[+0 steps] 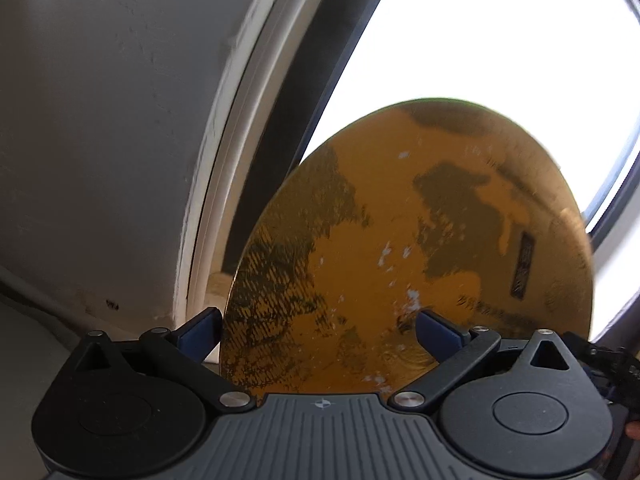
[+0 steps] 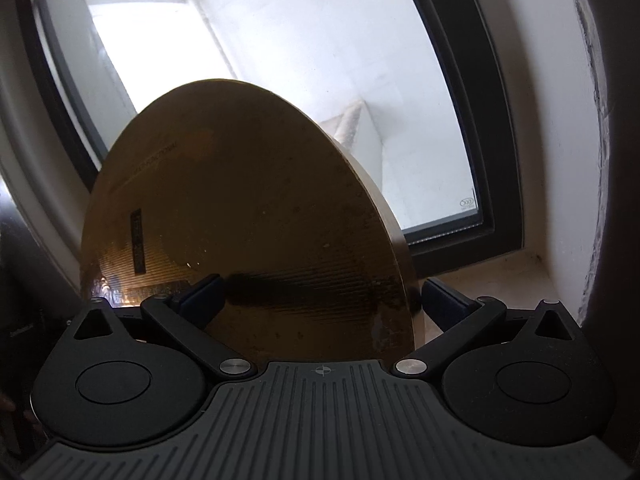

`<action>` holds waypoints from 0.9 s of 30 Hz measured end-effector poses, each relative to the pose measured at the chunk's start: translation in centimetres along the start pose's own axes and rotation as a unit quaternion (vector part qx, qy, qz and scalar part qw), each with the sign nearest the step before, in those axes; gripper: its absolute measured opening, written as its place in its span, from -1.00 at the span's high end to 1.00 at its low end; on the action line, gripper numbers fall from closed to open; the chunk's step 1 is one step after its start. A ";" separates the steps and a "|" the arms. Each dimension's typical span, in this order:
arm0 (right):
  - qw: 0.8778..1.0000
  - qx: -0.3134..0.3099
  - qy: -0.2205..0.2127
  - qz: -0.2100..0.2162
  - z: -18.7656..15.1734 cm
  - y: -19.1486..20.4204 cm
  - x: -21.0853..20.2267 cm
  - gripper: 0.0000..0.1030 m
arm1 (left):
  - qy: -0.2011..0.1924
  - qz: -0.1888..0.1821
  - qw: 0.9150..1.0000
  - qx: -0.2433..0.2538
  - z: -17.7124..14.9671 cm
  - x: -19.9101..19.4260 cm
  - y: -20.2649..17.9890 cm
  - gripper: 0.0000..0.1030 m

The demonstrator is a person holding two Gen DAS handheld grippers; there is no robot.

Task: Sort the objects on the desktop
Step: 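Grasp the rim of the gold lid with the left tool, then swing the gold lid down over the box with the left tool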

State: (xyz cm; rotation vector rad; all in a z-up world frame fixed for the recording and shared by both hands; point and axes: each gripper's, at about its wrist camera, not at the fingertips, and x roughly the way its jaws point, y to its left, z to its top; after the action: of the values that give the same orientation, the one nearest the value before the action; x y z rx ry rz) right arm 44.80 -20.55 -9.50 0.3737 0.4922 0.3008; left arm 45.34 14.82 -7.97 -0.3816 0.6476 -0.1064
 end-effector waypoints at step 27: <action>0.978 -0.133 -0.153 -0.045 3.3 11.2 -23.2 -0.96 | -0.136 -0.028 0.988 0.066 3.1 -19.2 -11.6 -0.95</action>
State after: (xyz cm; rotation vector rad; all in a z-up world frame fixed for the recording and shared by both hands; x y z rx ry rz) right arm 24.87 -20.04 7.17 0.1326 0.1618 0.2129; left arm 32.19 9.19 9.60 -0.2806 0.3580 -0.1461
